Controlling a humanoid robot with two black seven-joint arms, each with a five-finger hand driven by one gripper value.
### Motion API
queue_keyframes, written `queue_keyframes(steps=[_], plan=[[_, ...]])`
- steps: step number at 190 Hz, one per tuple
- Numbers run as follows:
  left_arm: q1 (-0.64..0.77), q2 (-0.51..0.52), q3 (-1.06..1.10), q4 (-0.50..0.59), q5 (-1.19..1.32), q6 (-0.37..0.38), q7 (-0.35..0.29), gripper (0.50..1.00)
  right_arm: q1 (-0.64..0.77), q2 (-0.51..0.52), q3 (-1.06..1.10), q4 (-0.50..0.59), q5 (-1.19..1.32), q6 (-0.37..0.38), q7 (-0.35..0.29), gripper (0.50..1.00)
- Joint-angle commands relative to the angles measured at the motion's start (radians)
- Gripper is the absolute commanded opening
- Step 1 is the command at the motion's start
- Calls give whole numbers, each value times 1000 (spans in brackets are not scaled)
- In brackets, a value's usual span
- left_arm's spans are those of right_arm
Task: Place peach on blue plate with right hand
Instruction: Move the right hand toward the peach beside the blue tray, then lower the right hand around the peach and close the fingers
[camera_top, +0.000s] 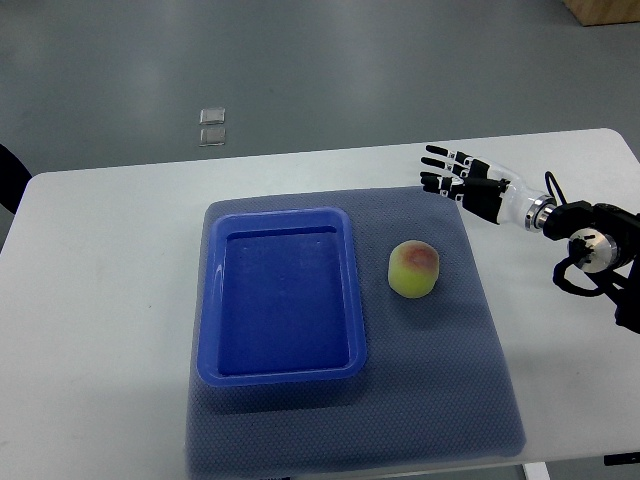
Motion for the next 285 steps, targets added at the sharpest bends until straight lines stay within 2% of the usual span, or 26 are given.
queue_keyframes(steps=[1,46,79,82,105,106,112,122,123,125,187,188,200,210,211,221,231,232,234,276,277,285], plan=[[0,0,1,-1,0,0,0,1000,0,0,-1,1,-2,0,1,932],[0,0,1,-8,0,0,0,1000,14,-10,-3,1,-5,-9,1,932],[0,0,1,-10,0,0,0,1000,37,-14,-12,3,-19,12,3,932],[0,0,1,-7,0,-2,0,1000,58,-16,-12,3,-62,40,4,932],[0,0,1,-7,0,-2,0,1000,71,-23,-11,4,-111,67,8,932],[0,0,0,-7,0,-2,0,1000,80,-40,-6,9,-151,88,9,932],[0,0,1,-7,0,-2,0,1000,89,-51,-6,11,-169,106,11,932],[0,0,1,-7,0,-2,0,1000,89,-51,-6,11,-169,106,11,932],[0,0,0,-7,0,-2,0,1000,103,-65,-8,20,-200,142,11,932],[0,0,0,-7,0,-2,0,1000,104,-68,-8,20,-206,147,11,932],[0,0,0,-7,0,-5,0,1000,166,-91,-6,50,-476,147,40,932],[0,0,0,-7,0,-6,0,1000,167,-103,-8,90,-531,147,40,932],[0,0,0,-7,0,-9,0,1000,166,-129,-8,162,-611,147,43,930],[0,0,0,-7,0,-9,0,1000,166,-129,-8,162,-611,147,43,930],[0,0,1,-7,0,-11,-1,1000,166,-152,-6,229,-684,147,50,932],[0,0,0,-7,0,-12,-1,1000,164,-169,-5,290,-760,147,58,932],[0,0,0,-7,0,-12,-1,1000,164,-169,-5,290,-760,147,58,932],[0,0,0,-7,0,-12,-1,1000,166,-178,-3,338,-828,147,63,932],[0,0,0,-7,0,-12,-1,1000,164,-178,-3,348,-844,147,63,932],[0,0,1,-7,0,-12,-1,1000,167,-200,-1,445,-1027,147,70,932],[0,0,0,-7,0,-12,-1,1000,167,-204,-3,477,-1077,147,73,932],[0,0,0,-7,0,-12,-1,1000,167,-212,-3,506,-1117,147,77,932]])
